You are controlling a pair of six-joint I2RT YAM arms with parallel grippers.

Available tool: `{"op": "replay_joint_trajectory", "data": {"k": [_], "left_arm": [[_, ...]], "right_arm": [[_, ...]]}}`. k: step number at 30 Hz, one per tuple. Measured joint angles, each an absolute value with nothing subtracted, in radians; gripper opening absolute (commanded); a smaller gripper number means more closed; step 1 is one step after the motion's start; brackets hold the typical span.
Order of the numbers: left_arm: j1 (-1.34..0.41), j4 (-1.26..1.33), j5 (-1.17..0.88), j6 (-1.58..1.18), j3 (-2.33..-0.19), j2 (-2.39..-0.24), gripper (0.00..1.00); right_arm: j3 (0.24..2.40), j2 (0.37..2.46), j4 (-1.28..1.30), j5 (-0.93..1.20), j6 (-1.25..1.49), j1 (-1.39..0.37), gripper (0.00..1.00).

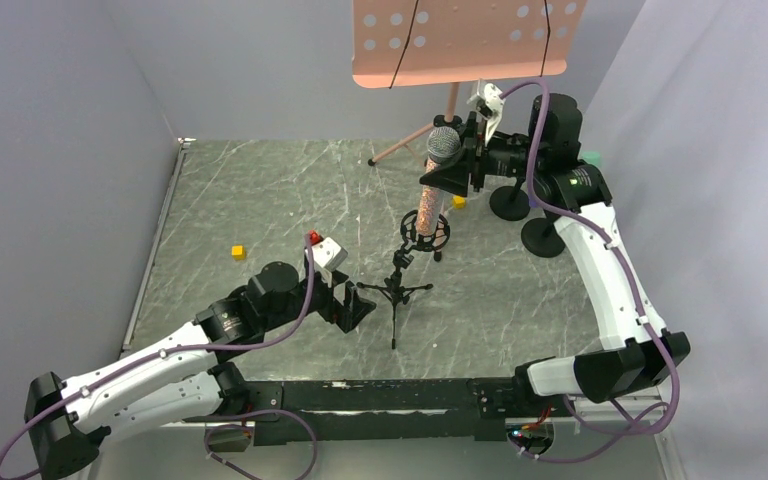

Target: Attach the microphones to the stand

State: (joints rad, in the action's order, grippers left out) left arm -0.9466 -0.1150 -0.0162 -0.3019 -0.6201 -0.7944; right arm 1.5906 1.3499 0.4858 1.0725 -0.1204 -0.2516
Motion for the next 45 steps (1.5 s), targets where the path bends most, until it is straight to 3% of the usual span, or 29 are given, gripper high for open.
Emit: {"op": "replay_joint_trajectory", "data": {"k": [19,33,45], "left_arm": [[-0.946,-0.068,-0.013,-0.358,-0.561,-0.795,0.99],[-0.946,-0.071,-0.011,-0.361,-0.556,-0.762,0.99],[-0.946,-0.056,-0.027,-0.364,-0.543,-0.775,0.99]], "right_arm": [[1.586,1.360,0.471,0.982,-0.143,-0.263,0.06],[1.378,1.220,0.287,1.037,-0.133,-0.266,0.06],[1.230,1.133,0.124,0.810,-0.048,-0.275,0.02]]}}
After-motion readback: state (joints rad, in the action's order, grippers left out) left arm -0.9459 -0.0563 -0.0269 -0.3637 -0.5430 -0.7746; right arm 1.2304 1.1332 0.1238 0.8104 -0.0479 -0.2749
